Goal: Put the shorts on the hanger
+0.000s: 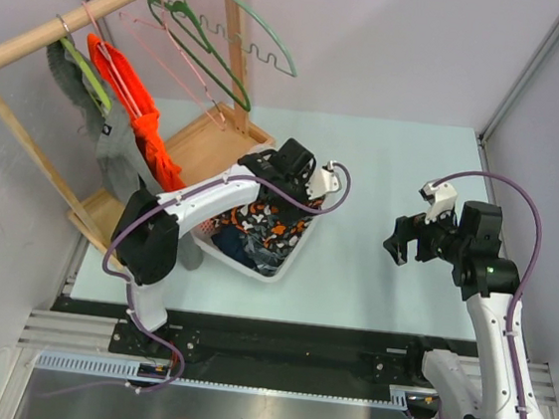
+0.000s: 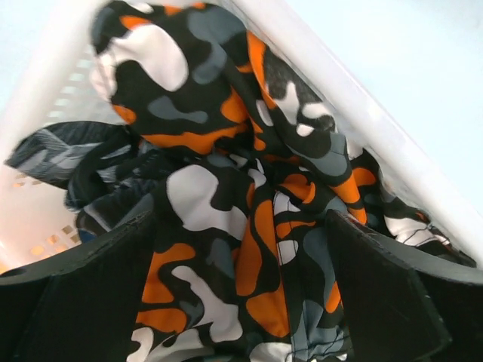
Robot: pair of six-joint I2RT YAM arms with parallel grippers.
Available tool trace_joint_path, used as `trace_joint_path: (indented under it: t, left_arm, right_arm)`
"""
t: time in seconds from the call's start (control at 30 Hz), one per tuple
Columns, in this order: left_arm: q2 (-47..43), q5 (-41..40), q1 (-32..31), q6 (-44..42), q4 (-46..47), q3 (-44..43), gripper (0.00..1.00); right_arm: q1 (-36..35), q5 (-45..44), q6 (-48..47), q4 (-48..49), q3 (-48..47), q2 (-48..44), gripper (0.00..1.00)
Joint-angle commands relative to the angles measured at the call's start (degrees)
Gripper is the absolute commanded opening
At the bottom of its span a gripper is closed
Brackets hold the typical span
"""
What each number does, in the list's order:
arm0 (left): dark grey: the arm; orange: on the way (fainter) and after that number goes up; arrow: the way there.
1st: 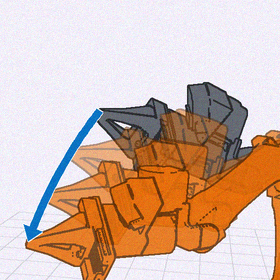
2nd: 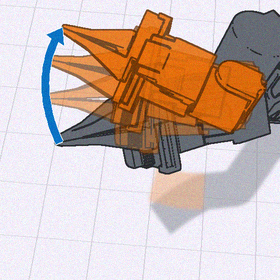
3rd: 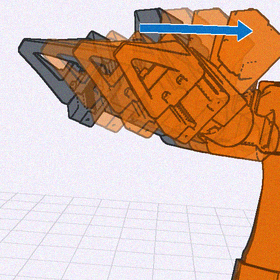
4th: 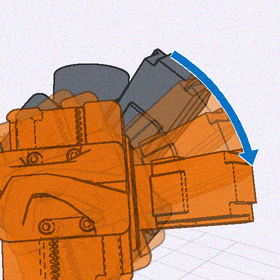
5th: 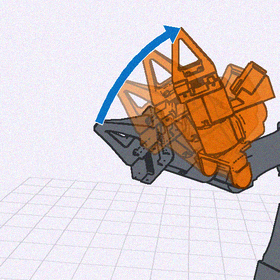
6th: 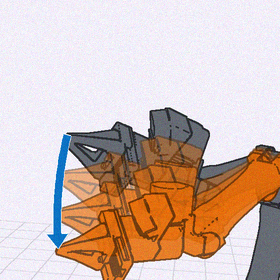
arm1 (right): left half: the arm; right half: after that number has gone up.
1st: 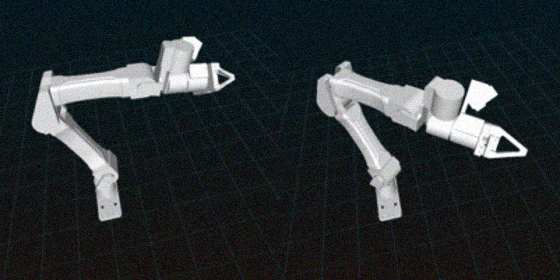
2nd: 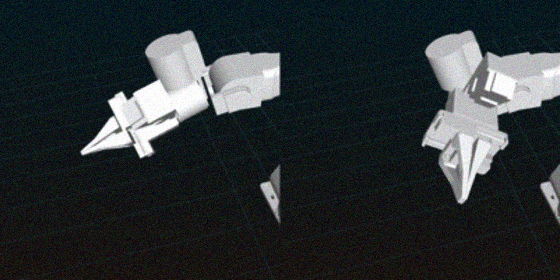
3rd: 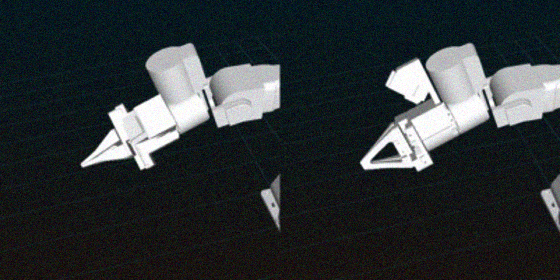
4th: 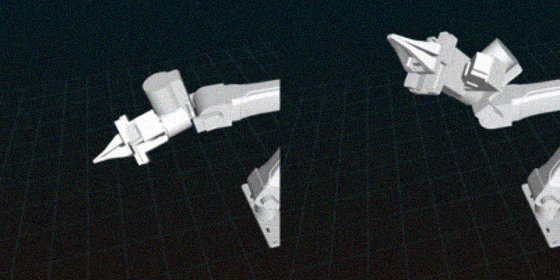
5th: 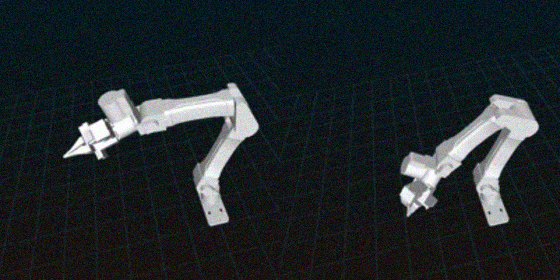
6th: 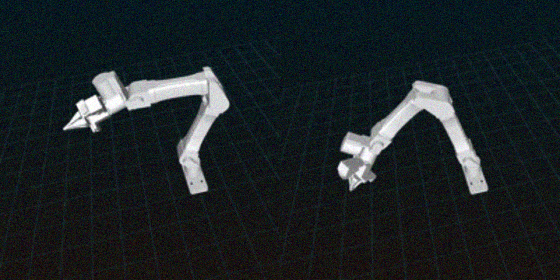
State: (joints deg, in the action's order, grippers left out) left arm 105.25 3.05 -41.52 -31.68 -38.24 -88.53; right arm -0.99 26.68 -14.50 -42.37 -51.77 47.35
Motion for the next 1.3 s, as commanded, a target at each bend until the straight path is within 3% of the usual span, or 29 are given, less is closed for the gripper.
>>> trace_joint_path:
  t: [0.0,0.1,0.17,0.2,0.27,0.3,0.47,0.77,1.03,1.27]
  left_arm:
    - [-0.66,0.02,-0.23,-5.22,-0.51,2.13,0.9]
    - [-2.68,1.6,-0.23,-7.95,-2.54,3.8,0.83]
    - [-4.35,1.61,-0.23,-9.54,-5.08,4.16,0.6]
    - [-4.88,1.96,-0.23,-9.63,-6.14,3.72,0.4]
    - [-7.06,2.75,-0.06,-9.8,-9.48,1.36,0.21]
    - [-7.95,2.75,-0.06,-9.54,-10.09,0.3,0.03]
    - [-13.14,5.56,-0.14,-6.38,-15.01,-13.11,0.0]
    - [-8.31,3.02,-0.23,-1.19,-19.59,-41.07,0.0]
    - [-11.47,5.47,-0.49,7.59,-9.67,-43.83,0.0]
    - [-11.83,10.04,-0.49,11.64,-8.96,-43.04,0.01]
  right_arm:
    - [0.2,-0.48,-1.67,-0.17,-1.76,0.02,1.0]
    - [0.2,-0.4,-2.2,0.01,-1.93,0.28,1.0]
    - [0.2,-0.13,-2.28,0.27,-2.11,0.63,1.0]
    - [0.2,0.13,-2.46,0.18,-2.37,0.98,1.0]
    - [0.2,0.31,-2.46,0.36,-2.98,1.42,1.0]
    - [0.2,0.65,-2.63,0.36,-3.16,1.77,1.0]
    - [0.2,2.24,-2.64,1.76,-4.13,2.48,1.0]
    - [-0.59,5.05,-0.62,4.05,-8.52,6.52,1.0]
    - [-1.47,9.26,4.21,10.98,-8.0,6.26,1.0]
    - [-2.25,12.88,9.93,21.79,-3.27,2.58,1.0]
